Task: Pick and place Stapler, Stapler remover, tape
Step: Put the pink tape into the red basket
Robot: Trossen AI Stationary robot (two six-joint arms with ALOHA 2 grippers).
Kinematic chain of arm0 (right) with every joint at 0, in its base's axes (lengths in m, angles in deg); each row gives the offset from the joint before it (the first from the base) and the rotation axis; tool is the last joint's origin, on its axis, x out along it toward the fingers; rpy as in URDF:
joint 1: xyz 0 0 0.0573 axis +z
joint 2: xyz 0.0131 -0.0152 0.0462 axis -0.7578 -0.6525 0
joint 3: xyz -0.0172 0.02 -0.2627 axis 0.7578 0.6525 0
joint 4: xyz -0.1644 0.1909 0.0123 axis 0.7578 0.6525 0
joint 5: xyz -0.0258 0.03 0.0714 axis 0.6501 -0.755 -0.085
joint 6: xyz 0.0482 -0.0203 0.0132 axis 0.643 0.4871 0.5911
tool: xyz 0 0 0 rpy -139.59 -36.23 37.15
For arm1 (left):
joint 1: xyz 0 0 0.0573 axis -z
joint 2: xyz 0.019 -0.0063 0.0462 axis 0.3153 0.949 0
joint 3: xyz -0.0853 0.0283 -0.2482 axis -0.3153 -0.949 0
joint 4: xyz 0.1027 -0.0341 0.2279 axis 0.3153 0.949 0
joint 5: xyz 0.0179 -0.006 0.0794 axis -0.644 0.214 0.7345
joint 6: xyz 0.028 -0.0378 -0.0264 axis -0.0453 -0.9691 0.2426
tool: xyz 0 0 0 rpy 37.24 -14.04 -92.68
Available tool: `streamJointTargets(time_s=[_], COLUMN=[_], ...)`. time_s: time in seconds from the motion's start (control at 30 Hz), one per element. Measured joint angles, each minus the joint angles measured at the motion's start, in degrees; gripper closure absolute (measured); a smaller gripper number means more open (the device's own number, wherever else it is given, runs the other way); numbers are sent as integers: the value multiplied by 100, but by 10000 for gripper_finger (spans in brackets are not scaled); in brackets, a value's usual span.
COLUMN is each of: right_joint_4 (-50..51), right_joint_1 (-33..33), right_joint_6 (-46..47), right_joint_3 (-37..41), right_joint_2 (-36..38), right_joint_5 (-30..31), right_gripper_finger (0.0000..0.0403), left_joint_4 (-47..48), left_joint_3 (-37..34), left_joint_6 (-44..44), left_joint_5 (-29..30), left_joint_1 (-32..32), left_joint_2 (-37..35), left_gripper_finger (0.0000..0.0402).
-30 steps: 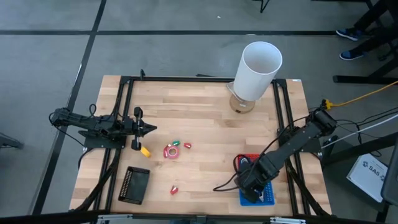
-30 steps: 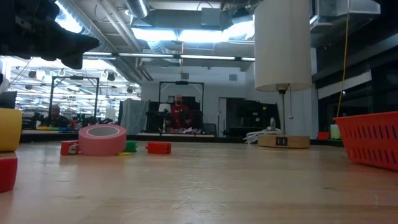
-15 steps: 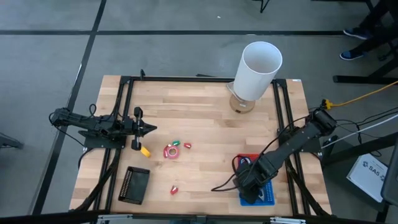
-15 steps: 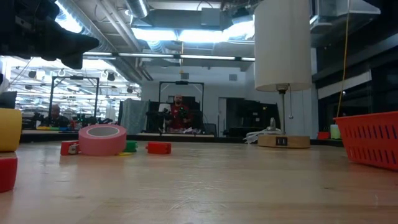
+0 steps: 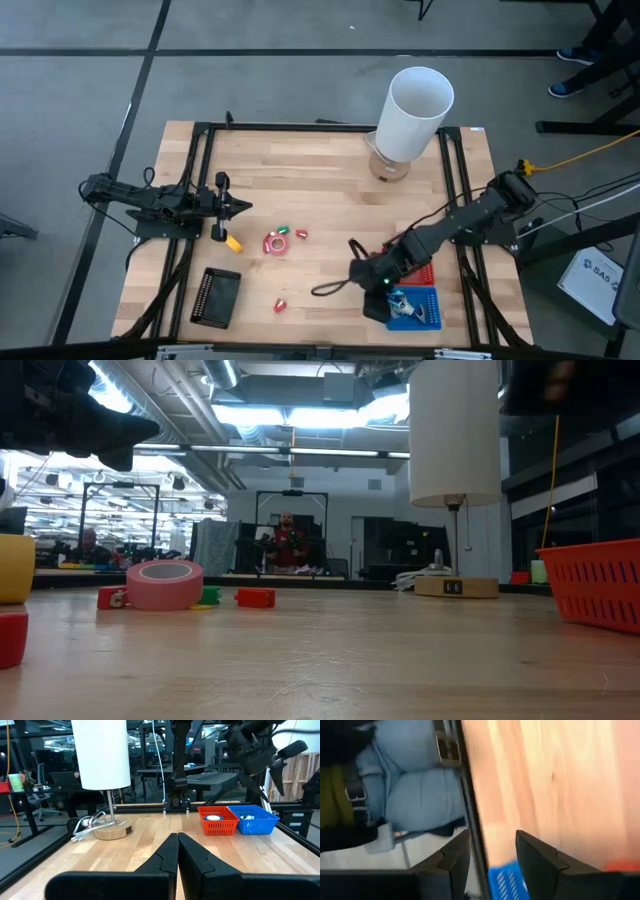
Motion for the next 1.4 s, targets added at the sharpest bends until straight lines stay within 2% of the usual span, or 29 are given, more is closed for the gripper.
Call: streamJointTargets(time_s=[0.27, 0.5, 0.73, 0.83, 1.0, 1.27, 1.4], right_joint_4=[-630, -1825, -2505, -3308, -4845, -4875, -4178], right_joint_1=[-526, -911, -1313, -1432, -1538, -1549, -1614], right_joint_6=[-1571, -3268, -4438, -5134, -6126, -6737, -6750], right_joint_3=[-10, -9, -9, -9, -31, -858, -1376], right_joint_2=[-47, -514, -1076, -1377, -1999, -2861, -3072], right_joint_5=[751, 950, 2097, 2343, 2174, 2155, 2152], right_gripper_finger=[244, 244, 244, 244, 244, 244, 244], left_joint_4=[0, 2, -2, -1, -2, -2, 1], left_joint_3=[0, 0, 0, 1, 0, 2, 2], left_joint_6=[-1, -1, 0, 0, 0, -2, -1], left_joint_5=[0, 0, 0, 0, 0, 0, 0], left_joint_1=[-1, 0, 0, -1, -2, 0, -1], left_joint_2=[0, 0, 0, 0, 0, 0, 0], left_gripper_finger=[398, 398, 398, 398, 398, 398, 398])
